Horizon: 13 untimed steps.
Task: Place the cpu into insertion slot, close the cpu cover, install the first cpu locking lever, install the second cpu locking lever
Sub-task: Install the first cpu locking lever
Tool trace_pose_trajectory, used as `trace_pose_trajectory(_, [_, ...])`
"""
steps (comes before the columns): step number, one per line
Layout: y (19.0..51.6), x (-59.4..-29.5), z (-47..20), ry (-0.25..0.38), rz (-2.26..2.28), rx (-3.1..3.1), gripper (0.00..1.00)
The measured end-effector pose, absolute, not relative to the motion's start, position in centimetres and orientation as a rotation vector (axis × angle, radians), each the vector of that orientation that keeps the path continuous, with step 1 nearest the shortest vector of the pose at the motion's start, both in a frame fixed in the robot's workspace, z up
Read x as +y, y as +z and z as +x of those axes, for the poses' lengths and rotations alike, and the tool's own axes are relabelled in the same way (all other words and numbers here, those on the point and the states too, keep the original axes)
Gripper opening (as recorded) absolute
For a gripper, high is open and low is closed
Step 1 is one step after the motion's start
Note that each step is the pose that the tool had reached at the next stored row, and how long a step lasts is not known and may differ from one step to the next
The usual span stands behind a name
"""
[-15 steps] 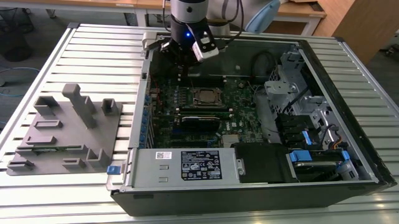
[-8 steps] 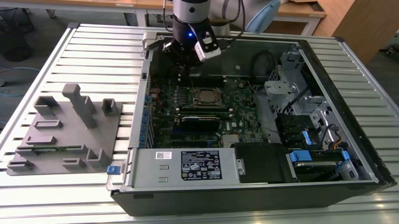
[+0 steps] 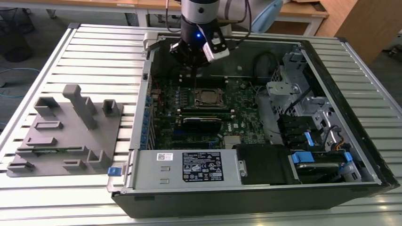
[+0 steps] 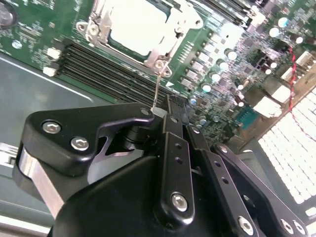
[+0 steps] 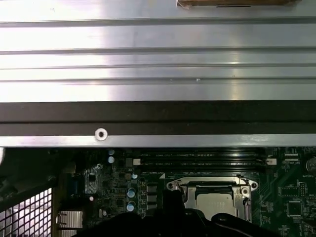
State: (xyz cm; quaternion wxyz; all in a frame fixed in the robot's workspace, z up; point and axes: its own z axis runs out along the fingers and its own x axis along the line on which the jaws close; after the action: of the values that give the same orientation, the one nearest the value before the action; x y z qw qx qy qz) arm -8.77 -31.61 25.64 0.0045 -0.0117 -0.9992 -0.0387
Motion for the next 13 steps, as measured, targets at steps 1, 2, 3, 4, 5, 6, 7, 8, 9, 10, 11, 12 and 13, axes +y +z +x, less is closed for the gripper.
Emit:
trace_pose_trajectory(1, [25.64, -31.62, -8.56, -0.121, -0.037, -3.13, 0.11])
trace_pose_trajectory(2, [25.64, -31.63, -8.33, -0.121, -0.037, -3.13, 0.11])
trace_pose_trajectory(3, [25.64, -31.64, -8.13, -0.121, -0.037, -3.129, 0.11])
trace_pose_trajectory(4, [25.64, -31.65, -7.93, -0.121, -0.037, -3.129, 0.11])
trace_pose_trajectory(5, [25.64, -31.65, -7.77, -0.121, -0.037, -3.129, 0.11])
trace_pose_trajectory(6, [25.64, -31.65, -7.69, -0.121, -0.037, -3.129, 0.11])
trace_pose_trajectory(7, [25.64, -31.65, -7.68, -0.121, -0.037, -3.129, 0.11])
trace_pose_trajectory(8, [25.64, -31.65, -7.68, -0.121, -0.037, -3.129, 0.11])
trace_pose_trajectory(9, [25.63, -31.65, -7.68, -0.121, -0.037, -3.129, 0.11])
trace_pose_trajectory(10, [25.63, -31.65, -7.68, -0.121, -0.037, -3.129, 0.11])
trace_pose_trajectory(11, [25.64, -31.65, -7.67, -0.121, -0.037, -3.129, 0.11])
trace_pose_trajectory(12, [25.64, -31.65, -7.67, -0.121, -0.037, -3.129, 0.11])
trace_pose_trajectory(13, [25.63, -31.65, -7.67, -0.121, -0.037, -3.129, 0.11])
